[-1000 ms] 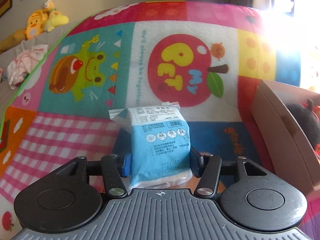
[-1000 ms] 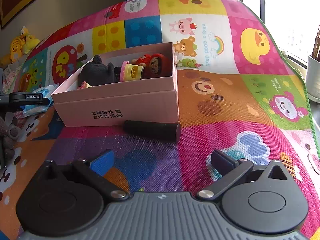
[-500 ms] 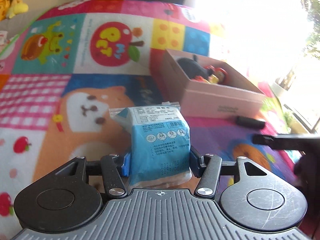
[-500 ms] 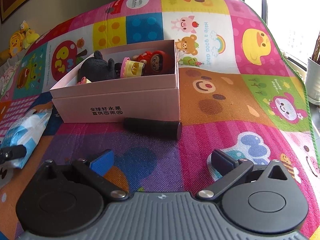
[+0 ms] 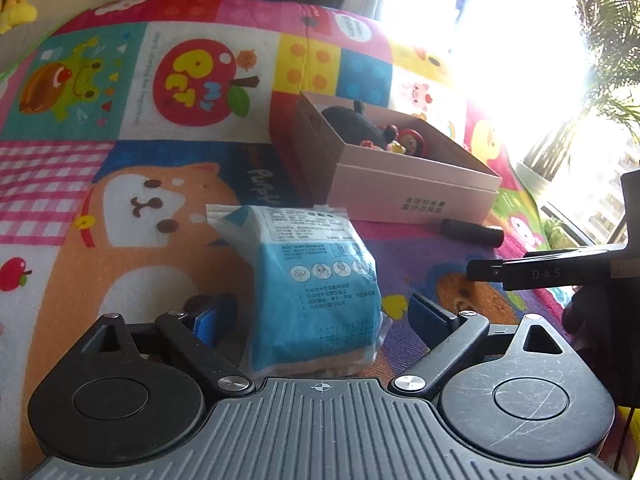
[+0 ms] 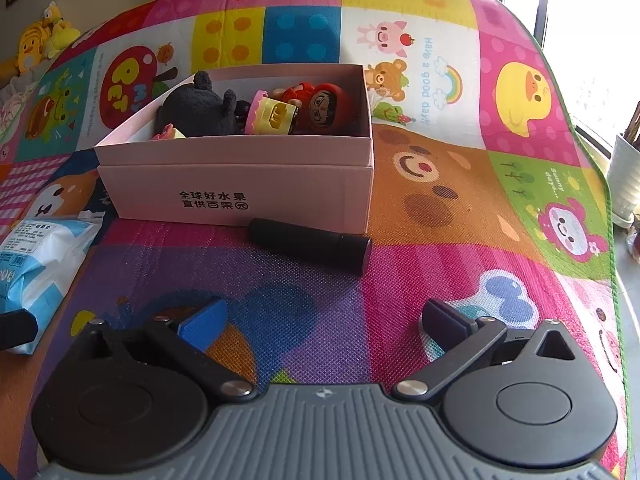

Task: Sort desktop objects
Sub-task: 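Grasp the blue packet with the left tool and lift it, then grasp the black cylinder with the right tool while left carries the blue packet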

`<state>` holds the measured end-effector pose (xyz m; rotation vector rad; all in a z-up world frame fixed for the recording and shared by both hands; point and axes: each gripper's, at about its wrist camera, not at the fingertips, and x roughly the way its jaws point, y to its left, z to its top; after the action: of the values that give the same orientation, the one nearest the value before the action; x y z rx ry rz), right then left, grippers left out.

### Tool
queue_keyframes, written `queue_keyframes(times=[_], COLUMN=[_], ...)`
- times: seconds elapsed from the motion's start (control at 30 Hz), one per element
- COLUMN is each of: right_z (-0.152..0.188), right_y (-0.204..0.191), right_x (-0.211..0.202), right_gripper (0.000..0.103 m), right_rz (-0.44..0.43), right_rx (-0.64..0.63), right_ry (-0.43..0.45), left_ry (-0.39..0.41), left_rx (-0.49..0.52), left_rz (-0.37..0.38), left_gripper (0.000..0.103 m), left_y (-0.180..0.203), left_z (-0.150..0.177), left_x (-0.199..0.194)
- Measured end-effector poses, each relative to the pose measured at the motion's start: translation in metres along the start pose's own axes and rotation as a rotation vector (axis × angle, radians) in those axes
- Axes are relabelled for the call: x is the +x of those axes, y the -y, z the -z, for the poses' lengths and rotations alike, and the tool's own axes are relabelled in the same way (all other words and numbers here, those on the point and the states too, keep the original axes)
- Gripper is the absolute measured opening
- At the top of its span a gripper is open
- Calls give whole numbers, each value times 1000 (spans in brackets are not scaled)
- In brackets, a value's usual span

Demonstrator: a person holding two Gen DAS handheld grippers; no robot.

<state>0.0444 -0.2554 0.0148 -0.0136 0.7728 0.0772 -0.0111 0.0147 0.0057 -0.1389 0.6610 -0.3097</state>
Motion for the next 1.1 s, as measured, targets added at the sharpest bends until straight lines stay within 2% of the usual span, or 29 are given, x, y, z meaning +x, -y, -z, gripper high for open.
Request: queue_keyframes(times=[0.13,0.33,0.5,0.57,0.67,0.77,0.93,1.1], right_z=[-6,-19,-23,-23,-22,-23,-27,-35], right_y=[7,25,22,23,22,13,-8,-20], right_x=[-1,5,7,1,-9,-4,17,24], right_gripper=[103,103,103,103,103,103,103,102], right_rz=[-9,171,318,292,179,90,75,79], right_rx=[-12,-21,-67,-38,40,82,51,12], right_ry=[-23,6,82,96,110,85,61,76], left_ry=[6,1,2,2,1,1,1,3], left_rx=[5,-15,-15,-17,-16,-14,-15,-21], left_rz=[-9,5,-8,-10,-12,-14,-13,-8], left_gripper=[97,99,99,100,100,100,100,100], left_y=[2,-2,-1,-1,-1,0,0,0], left_z=[1,0,1,1,1,1,1,2], left_x=[-1,0,1,1,1,1,1,1])
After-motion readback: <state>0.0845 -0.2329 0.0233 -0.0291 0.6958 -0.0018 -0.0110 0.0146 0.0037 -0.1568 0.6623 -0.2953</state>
